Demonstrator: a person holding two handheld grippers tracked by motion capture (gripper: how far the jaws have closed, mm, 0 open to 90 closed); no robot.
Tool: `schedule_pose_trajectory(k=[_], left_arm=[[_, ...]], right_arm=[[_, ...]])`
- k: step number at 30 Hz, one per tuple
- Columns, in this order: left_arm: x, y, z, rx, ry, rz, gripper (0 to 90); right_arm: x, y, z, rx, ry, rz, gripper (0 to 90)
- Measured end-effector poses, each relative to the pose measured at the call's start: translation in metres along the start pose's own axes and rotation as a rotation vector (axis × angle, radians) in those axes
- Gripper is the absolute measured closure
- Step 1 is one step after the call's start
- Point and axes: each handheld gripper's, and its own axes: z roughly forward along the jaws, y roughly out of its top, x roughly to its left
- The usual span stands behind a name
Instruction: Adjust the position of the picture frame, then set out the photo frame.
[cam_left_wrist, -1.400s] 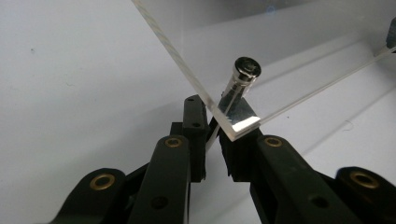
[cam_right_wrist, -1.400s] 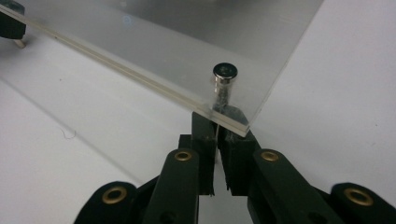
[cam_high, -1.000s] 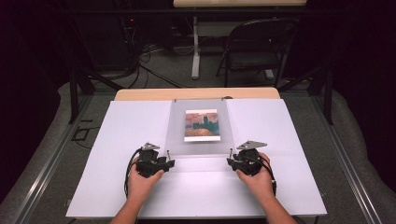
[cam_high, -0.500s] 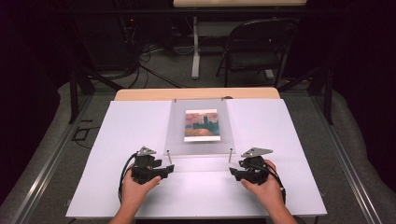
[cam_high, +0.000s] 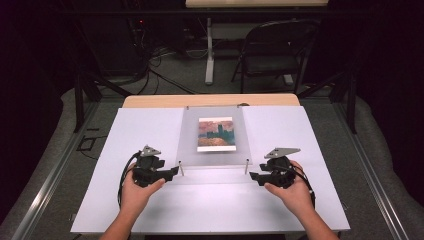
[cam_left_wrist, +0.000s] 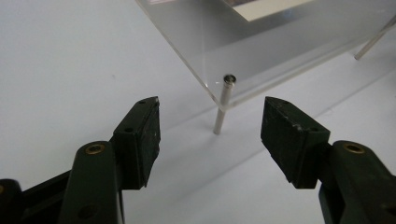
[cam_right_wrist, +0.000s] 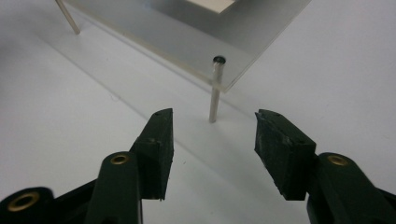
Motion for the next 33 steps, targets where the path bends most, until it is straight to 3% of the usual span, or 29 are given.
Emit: schedule_pose_trajectory(k=[4, 8, 12, 16, 19, 29, 33], left_arm=[[0.006, 0.012, -0.002, -0.007, 0.013, -0.023, 37.0], [0.013, 0.022, -0.002, -0.028, -0.015, -0.08, 36.4], [0.017, 0.028, 0.002, -0.025, -0.019, -0.102, 35.7], [0.021, 0.034, 0.008, -0.029, -0.027, -0.113, 35.5], [0.023, 0.04, 0.014, -0.023, -0.028, -0.124, 35.0], [0.028, 0.065, 0.031, -0.022, -0.043, -0.142, 33.0], [0.031, 0.073, 0.037, -0.024, -0.055, -0.15, 33.0]], right_arm=[[-0.007, 0.014, -0.002, 0.024, 0.0, 0.023, 41.5], [-0.012, 0.028, 0.001, 0.035, -0.004, 0.019, 39.3], [-0.017, 0.04, 0.004, 0.033, -0.009, 0.027, 39.3], [-0.023, 0.049, 0.009, 0.033, 0.005, 0.03, 39.6], [-0.028, 0.056, 0.013, 0.025, 0.019, 0.062, 39.6], [-0.048, 0.076, 0.035, 0.042, -0.014, 0.088, 36.1], [-0.053, 0.079, 0.041, 0.013, -0.006, 0.118, 36.4]])
